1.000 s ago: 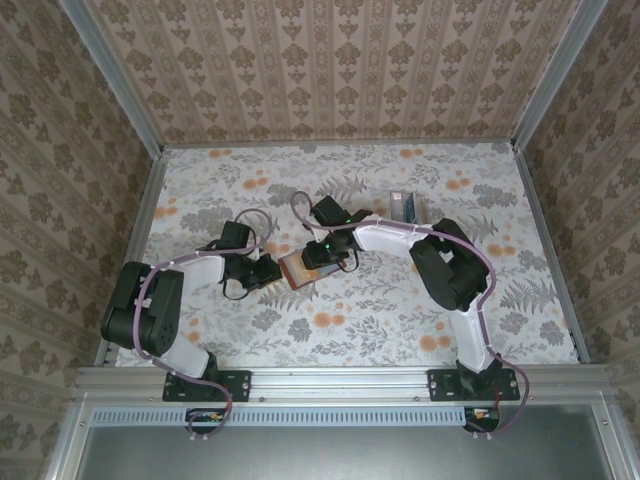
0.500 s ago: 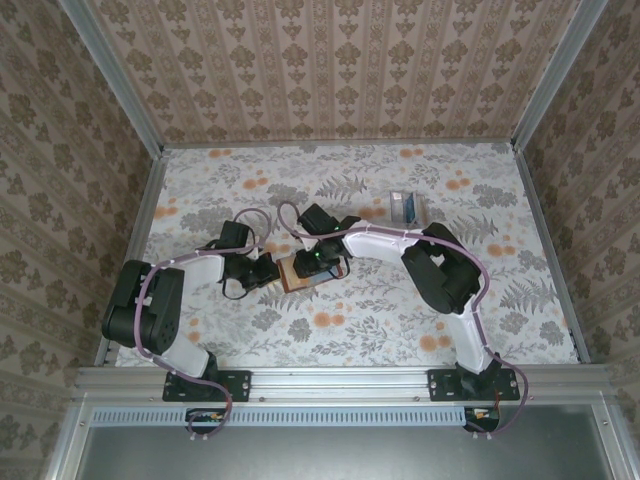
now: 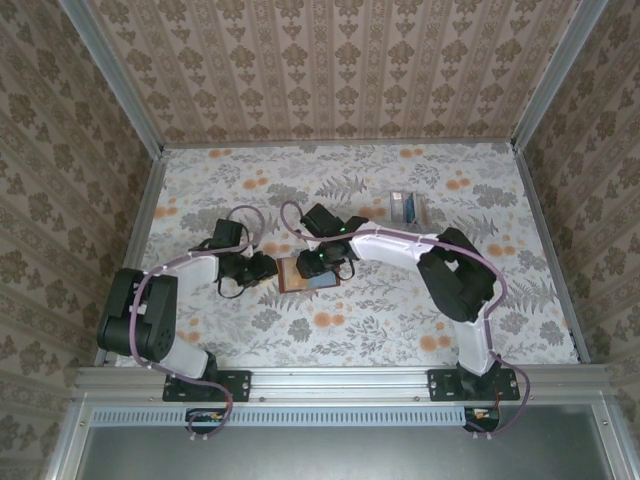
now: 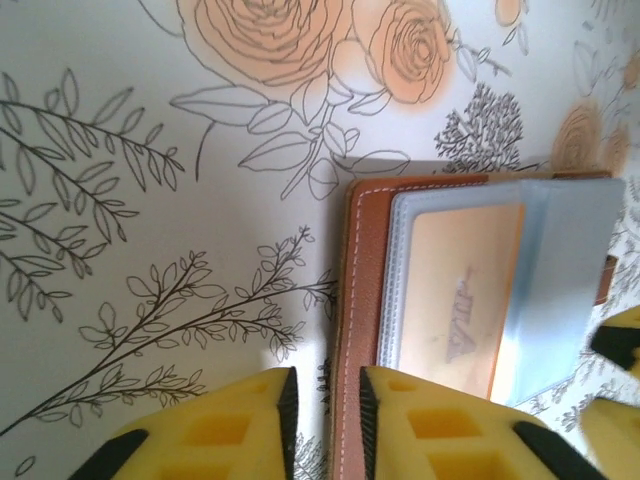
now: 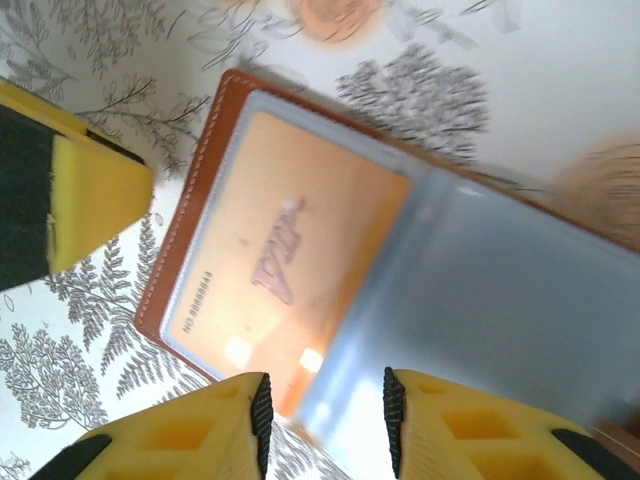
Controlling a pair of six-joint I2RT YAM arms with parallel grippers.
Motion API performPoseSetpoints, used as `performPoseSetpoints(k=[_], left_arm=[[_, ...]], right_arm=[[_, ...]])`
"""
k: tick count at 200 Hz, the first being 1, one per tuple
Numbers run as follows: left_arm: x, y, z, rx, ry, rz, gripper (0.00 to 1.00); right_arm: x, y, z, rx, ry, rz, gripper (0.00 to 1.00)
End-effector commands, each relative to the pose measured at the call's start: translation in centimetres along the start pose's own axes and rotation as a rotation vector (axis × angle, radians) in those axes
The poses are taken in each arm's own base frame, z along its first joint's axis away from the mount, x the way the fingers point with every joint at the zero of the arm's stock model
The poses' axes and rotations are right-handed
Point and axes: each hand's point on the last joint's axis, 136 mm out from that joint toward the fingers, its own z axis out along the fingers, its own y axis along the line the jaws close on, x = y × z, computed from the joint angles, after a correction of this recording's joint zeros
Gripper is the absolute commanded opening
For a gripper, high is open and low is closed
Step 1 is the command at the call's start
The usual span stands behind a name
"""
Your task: Put the credit cards into the card holder
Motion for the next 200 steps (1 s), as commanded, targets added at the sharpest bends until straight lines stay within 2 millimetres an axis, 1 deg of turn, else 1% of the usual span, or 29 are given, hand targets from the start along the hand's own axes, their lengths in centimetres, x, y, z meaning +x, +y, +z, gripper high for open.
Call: performPoseSetpoints(k=[1, 10, 22, 42, 50, 60, 74, 86, 92, 106, 117, 129, 138, 144, 167, 180, 200], left_arm=[[0.1, -0.2, -0.6, 0.005, 0.0, 0.014, 0.32], [0.1, -0.3, -0.6, 0.009, 0.003, 0.014, 0.38], [0.3, -0.3, -0.6, 0.009, 0.01, 0.01, 0.4], [0.7, 0.1, -0.5, -0.008, 0.029, 0.013, 0.43], [0.8, 0.2, -0.5, -0.009, 0.032, 0.015, 0.44], [0.9, 0.3, -0.3, -0.012, 0.036, 0.013, 0.46], [0.9, 0.3, -0.2, -0.009, 0.043, 0.012, 0.47], [0.9, 0.1, 0.0, 0.004, 0.055, 0.015, 0.47], [0.9, 0.0, 0.1, 0.007, 0.06, 0.017, 0.47], [1.0, 0.0, 0.2, 0.012, 0.07, 0.022, 0.47], [0.9, 0.0, 0.3, 0.011, 0.071, 0.024, 0.47], [0.9, 0.1, 0.5, 0.007, 0.077, 0.023, 0.47], [0.9, 0.0, 0.6, 0.013, 0.085, 0.025, 0.47], [0.9, 0.0, 0.7, 0.015, 0.089, 0.025, 0.47], [0.7, 0.0, 1.1, 0.021, 0.093, 0.025, 0.47], [0.6, 0.0, 1.2, 0.021, 0.096, 0.023, 0.47], [0.5, -0.1, 1.2, 0.022, 0.103, 0.031, 0.46]], right_arm=[[0.0, -4.7, -2.0, 0.16, -0.01, 0.008, 0.39], [0.4, -5.6, -2.0, 0.181, -0.001, 0.008, 0.4], [0.9, -6.2, -2.0, 0.168, 0.016, -0.016, 0.4], [2.0, -5.9, -1.9, 0.094, 0.042, -0.191, 0.39], [2.4, -6.3, -1.7, 0.086, 0.054, -0.25, 0.39], [2.4, -7.2, -1.7, 0.091, 0.073, -0.268, 0.39], [2.1, -7.6, -1.4, 0.055, 0.095, -0.295, 0.41], [2.4, -7.2, -1.0, 0.023, 0.099, -0.417, 0.43], [2.3, -7.4, -0.9, 0.042, 0.098, -0.44, 0.43], [1.6, -6.9, -0.9, 0.028, 0.082, -0.504, 0.43], [1.3, -6.3, -0.9, 0.003, 0.076, -0.558, 0.43], [1.4, -5.6, -0.5, -0.021, 0.087, -0.618, 0.43], [1.3, -5.5, 0.0, -0.018, 0.096, -0.641, 0.44], [1.9, -5.6, 0.2, -0.024, 0.135, -0.645, 0.44], [2.1, -5.7, 1.2, -0.007, 0.19, -0.683, 0.45], [2.5, -5.6, 1.3, -0.016, 0.217, -0.703, 0.45], [3.2, -5.8, 0.9, -0.016, 0.253, -0.725, 0.44]])
